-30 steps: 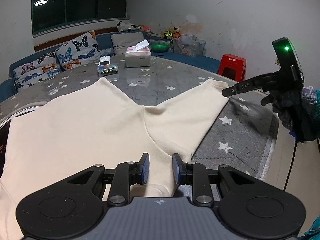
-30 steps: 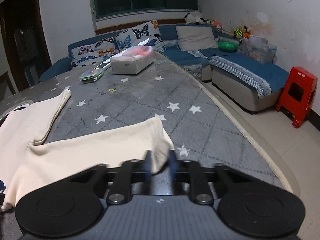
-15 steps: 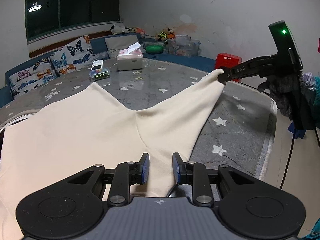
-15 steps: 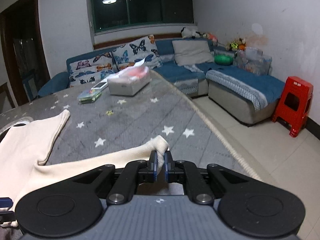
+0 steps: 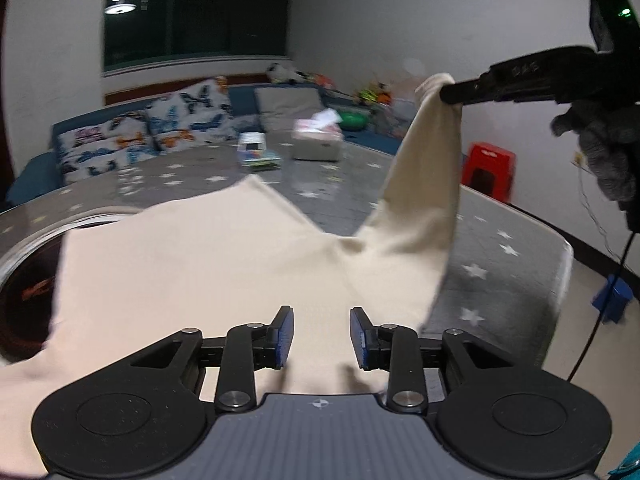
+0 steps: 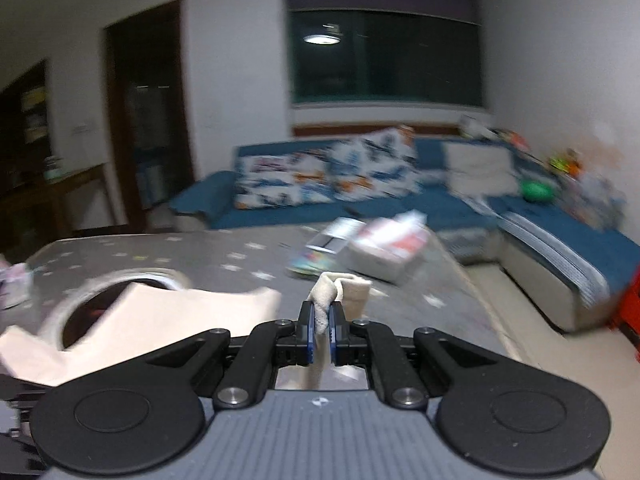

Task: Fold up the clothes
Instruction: 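Lift the sleeve with the right gripper and fold it across the body, then release the sleeve from the right gripper onto the sweatshirt body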

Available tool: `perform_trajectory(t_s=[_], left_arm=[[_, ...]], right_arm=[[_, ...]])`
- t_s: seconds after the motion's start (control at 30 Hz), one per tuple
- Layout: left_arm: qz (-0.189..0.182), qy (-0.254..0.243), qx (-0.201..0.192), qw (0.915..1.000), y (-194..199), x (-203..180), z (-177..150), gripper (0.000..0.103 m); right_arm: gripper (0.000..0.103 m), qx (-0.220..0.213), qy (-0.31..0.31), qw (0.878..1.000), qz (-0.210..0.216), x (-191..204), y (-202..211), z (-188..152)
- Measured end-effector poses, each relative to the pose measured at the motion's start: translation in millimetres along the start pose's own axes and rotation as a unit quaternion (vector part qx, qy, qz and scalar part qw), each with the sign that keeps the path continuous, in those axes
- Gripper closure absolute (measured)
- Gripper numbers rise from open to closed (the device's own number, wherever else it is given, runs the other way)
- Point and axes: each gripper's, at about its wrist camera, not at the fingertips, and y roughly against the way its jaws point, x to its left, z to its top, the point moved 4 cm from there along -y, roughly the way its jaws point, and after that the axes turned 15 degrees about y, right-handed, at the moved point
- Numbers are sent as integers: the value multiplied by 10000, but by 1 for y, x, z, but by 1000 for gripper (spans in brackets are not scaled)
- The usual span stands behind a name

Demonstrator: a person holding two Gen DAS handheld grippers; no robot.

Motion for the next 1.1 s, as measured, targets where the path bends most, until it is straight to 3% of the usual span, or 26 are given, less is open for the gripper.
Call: perform_trajectory(t_s=[0.27,0.57,0.67,0.87,1.1], left_arm=[[652,665,-453,9946,45,57,1,66],[1091,1159,-565,9856,75,101,-13,66],[1149,1216,-575,9842,77,105,-15,66],[1233,1232,-649,9825,86,108,-15,66],[1119,1120,-686,9850,80,99,-6,66]], right_arm=[[97,-159,814,9883,1283,103,-26,46],[97,346,1267,9621,2390,203,-61,28],[90,546,1319,9524,2692,219,-70,18],[85,658,1391,9535,2593,202,-57,7],[85,1401,1124,9650,1912,138,-63,-44]])
